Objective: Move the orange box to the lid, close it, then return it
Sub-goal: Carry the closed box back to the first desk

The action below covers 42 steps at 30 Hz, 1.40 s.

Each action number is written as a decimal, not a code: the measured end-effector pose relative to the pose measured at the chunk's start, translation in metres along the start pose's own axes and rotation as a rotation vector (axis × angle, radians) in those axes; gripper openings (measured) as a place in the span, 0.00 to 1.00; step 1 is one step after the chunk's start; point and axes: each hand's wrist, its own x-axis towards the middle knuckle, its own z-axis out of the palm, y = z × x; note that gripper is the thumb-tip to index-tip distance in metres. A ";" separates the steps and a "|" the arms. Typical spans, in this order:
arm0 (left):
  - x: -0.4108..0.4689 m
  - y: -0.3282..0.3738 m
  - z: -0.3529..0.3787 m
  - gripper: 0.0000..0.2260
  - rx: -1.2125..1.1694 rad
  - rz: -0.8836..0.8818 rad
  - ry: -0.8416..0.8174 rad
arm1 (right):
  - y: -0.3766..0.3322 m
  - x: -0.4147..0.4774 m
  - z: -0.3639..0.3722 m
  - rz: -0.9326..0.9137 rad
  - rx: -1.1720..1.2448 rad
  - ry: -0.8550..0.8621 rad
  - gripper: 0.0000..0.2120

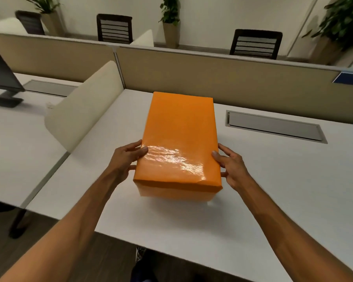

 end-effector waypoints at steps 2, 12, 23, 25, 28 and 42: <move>0.025 0.007 -0.023 0.26 -0.006 0.003 0.009 | -0.003 0.020 0.027 0.004 0.006 -0.007 0.31; 0.162 0.047 -0.134 0.20 -0.002 -0.027 0.007 | -0.019 0.116 0.161 0.023 0.034 0.044 0.31; 0.291 0.076 -0.205 0.18 0.137 -0.036 0.026 | -0.039 0.219 0.271 0.071 0.060 0.051 0.32; 0.306 0.078 -0.209 0.17 0.145 -0.043 0.032 | -0.043 0.232 0.280 0.076 0.056 0.065 0.32; 0.325 0.083 -0.215 0.17 0.160 -0.046 0.040 | -0.046 0.248 0.290 0.079 0.050 0.077 0.31; 0.340 0.099 -0.220 0.21 0.260 -0.009 0.040 | -0.053 0.265 0.301 0.020 -0.059 0.084 0.31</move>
